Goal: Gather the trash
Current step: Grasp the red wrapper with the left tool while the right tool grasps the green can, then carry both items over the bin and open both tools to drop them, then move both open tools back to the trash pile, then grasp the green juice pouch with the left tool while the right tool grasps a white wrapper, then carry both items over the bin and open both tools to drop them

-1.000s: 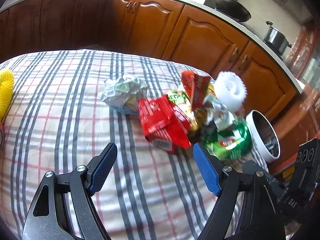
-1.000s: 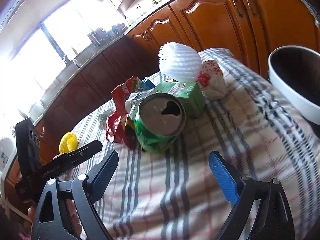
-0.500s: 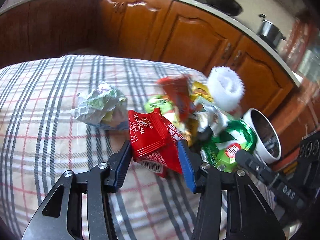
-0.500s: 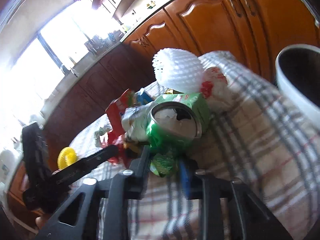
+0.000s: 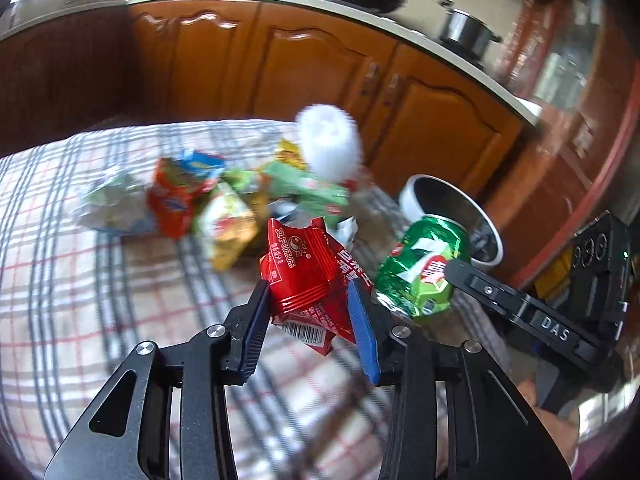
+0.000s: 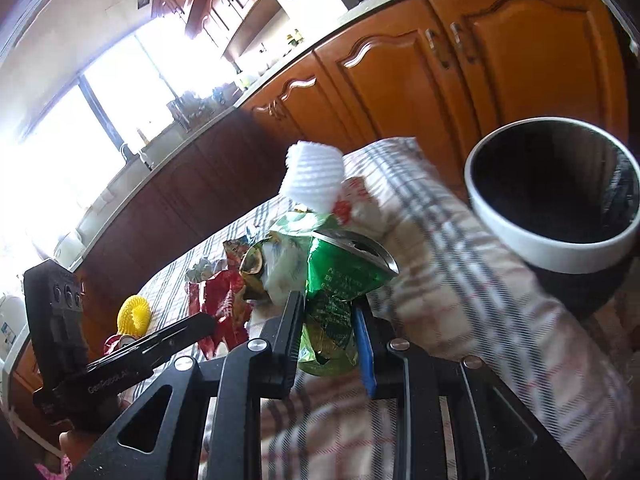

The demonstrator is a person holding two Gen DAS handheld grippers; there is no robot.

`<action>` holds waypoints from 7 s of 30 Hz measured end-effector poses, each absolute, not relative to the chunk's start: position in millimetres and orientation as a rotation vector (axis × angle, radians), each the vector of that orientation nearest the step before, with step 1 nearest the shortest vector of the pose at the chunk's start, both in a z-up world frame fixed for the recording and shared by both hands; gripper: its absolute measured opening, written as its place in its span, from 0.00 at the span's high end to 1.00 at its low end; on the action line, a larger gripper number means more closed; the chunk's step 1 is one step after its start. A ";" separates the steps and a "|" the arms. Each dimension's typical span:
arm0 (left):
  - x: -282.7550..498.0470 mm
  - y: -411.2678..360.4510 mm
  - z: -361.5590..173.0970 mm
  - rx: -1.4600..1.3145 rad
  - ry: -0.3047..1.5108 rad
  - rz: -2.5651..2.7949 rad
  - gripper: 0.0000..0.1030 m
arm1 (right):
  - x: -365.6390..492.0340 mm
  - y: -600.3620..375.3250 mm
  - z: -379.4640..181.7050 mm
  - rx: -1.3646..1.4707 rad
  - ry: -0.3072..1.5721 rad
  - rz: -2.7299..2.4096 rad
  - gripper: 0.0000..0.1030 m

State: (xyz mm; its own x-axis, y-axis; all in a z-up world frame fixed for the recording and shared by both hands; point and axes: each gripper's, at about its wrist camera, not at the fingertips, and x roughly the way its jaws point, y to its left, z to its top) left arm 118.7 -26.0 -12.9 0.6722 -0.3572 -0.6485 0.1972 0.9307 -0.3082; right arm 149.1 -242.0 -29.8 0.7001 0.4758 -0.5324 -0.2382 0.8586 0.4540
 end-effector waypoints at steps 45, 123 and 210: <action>111.0 -76.2 -3.6 -0.105 0.761 -0.384 0.78 | 123.5 -310.5 -17.2 0.413 0.617 0.328 0.76; 146.9 -77.6 -15.1 -0.102 0.785 -0.266 0.31 | 177.0 -309.0 -24.7 0.303 0.680 0.295 0.13; 131.9 -74.6 9.0 -0.099 0.752 -0.396 0.95 | 156.1 -304.5 -30.9 0.360 0.718 0.334 0.83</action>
